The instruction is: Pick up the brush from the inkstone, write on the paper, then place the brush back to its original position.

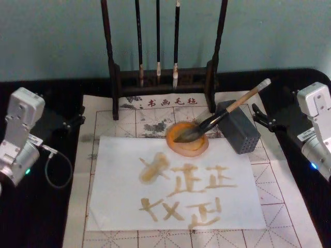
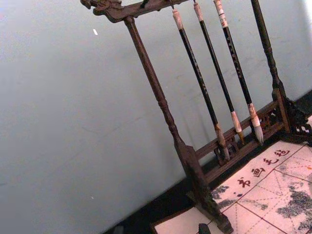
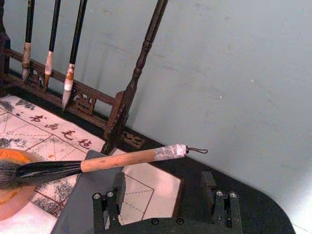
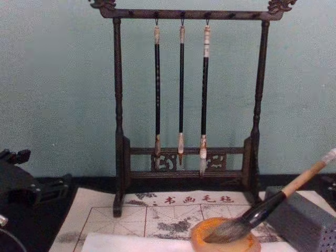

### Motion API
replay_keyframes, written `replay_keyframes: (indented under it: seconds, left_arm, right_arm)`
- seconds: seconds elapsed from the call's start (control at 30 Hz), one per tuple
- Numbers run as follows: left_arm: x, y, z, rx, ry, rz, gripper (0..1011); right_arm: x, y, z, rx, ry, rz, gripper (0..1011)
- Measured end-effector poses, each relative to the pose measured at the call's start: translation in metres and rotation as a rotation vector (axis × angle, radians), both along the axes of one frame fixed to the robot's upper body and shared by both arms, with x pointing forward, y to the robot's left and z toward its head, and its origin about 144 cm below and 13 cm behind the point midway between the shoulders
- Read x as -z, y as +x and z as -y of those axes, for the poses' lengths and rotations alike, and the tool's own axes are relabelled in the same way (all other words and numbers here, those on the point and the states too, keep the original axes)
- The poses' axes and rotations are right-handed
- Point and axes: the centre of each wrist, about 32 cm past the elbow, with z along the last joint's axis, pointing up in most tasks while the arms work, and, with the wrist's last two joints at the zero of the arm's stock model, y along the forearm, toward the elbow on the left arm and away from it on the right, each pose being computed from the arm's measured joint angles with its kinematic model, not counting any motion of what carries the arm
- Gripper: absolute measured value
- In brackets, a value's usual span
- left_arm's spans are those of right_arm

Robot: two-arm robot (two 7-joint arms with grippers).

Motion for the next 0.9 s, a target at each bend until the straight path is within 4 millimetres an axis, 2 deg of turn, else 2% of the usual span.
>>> replay_keyframes:
  seconds: [0.5,0.9]
  left_arm:
    - [0.0,0.0,0.0,0.0,0.0,0.0,1001]
    - [0.0,0.0,0.0,0.0,0.0,0.0,1001]
  right_arm:
    - [-0.001,-0.002,0.001,-0.005,0.026,-0.01,1000]
    - [-0.01,-0.01,0.003,-0.03,0.222,-0.131,1000]
